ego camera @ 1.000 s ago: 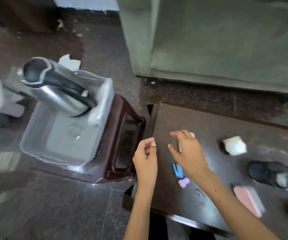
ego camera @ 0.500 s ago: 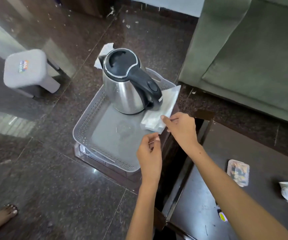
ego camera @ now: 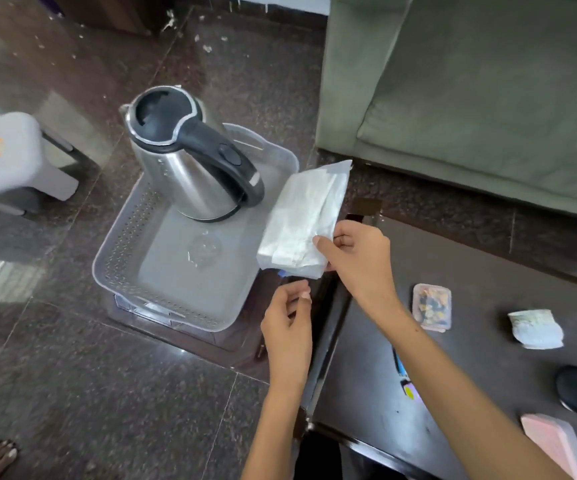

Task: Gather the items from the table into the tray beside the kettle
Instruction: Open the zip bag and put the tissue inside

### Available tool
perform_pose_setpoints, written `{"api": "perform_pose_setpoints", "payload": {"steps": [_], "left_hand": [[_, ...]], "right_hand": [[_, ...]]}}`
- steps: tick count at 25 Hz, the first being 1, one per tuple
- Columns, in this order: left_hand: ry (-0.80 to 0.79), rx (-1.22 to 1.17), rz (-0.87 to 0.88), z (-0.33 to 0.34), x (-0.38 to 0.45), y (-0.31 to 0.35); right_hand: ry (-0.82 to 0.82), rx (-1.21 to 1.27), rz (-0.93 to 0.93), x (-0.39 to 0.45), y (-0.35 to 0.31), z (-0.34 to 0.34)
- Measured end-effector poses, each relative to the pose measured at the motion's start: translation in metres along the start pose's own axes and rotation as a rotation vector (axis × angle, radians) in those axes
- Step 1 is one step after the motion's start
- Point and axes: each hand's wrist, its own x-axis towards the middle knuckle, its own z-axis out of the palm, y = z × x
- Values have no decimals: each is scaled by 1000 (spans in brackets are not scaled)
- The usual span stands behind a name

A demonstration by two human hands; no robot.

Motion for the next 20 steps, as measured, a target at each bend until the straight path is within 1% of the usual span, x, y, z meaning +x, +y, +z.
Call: {"api": "perform_pose_setpoints", "payload": {"steps": [5, 7, 10, 13, 15, 20], "left_hand": [[-86, 90, 63, 48, -58, -16], [-131, 164, 66, 70, -97, -32], [-199, 255, 105, 96, -149, -61], [-298, 318, 174, 120, -190, -75], [-331, 351, 206, 136, -216, -77], [-274, 252, 185, 154, -250, -77]], "right_hand": [[123, -81, 14, -63, 37, -92], [159, -58, 73, -98, 64, -137], [190, -10, 179, -148, 103, -187], [181, 52, 263, -187, 129, -217], [192, 120, 320, -210, 139, -232], [229, 379, 464, -245, 150, -250]]}}
